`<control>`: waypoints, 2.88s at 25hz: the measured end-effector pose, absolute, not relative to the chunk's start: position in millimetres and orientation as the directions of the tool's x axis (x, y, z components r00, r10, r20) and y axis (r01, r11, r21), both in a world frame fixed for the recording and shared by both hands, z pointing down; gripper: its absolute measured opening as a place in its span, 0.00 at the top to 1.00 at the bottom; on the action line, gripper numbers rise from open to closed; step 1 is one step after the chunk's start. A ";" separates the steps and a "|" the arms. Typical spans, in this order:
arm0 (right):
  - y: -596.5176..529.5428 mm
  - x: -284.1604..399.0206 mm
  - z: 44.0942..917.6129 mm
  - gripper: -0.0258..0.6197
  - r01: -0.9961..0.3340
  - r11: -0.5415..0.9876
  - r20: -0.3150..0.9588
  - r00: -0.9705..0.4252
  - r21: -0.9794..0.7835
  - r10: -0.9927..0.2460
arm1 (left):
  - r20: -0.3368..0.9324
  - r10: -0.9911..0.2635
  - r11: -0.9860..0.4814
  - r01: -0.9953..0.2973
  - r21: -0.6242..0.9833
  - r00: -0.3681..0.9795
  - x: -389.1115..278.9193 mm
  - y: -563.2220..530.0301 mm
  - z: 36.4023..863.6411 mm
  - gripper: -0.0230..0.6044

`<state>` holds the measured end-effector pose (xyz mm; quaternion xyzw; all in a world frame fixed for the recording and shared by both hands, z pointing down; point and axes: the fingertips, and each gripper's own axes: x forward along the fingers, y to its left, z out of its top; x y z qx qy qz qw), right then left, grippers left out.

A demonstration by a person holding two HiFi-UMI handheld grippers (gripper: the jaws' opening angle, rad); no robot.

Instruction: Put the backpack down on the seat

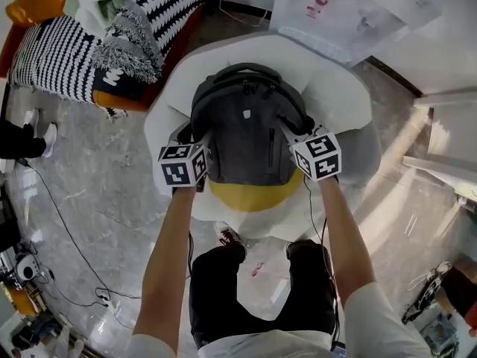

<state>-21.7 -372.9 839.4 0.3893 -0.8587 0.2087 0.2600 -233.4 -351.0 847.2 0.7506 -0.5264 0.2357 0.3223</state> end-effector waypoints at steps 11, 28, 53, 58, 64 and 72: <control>-368.9 -4.3 847.1 0.59 -0.789 0.611 0.631 -0.508 -0.068 -0.586 | 0.712 -0.631 -0.224 -0.950 0.215 0.310 -241.7 -349.9 849.7 0.53; -350.0 34.1 776.2 0.59 -0.851 0.525 0.612 -0.426 -0.022 -0.666 | 0.698 -0.626 -0.203 -0.937 0.284 0.347 -240.3 -320.3 795.9 0.53; -279.5 61.8 661.6 0.74 -0.878 0.473 0.674 -0.388 -0.065 -0.629 | 0.666 -0.629 -0.245 -0.915 0.320 0.401 -202.8 -230.7 680.1 0.78; -265.9 63.9 628.1 0.75 -0.878 0.474 0.668 -0.389 -0.062 -0.634 | 0.668 -0.626 -0.254 -0.915 0.314 0.403 -190.4 -212.6 657.0 0.84; -255.1 81.0 600.4 0.84 -0.889 0.457 0.690 -0.353 -0.036 -0.631 | 0.653 -0.657 -0.268 -0.926 0.264 0.376 -191.2 -210.1 618.5 0.95; -242.9 92.1 550.9 0.93 -0.890 0.456 0.651 -0.337 0.016 -0.680 | 0.606 -0.704 -0.297 -0.929 0.223 0.371 -190.7 -205.8 564.5 0.97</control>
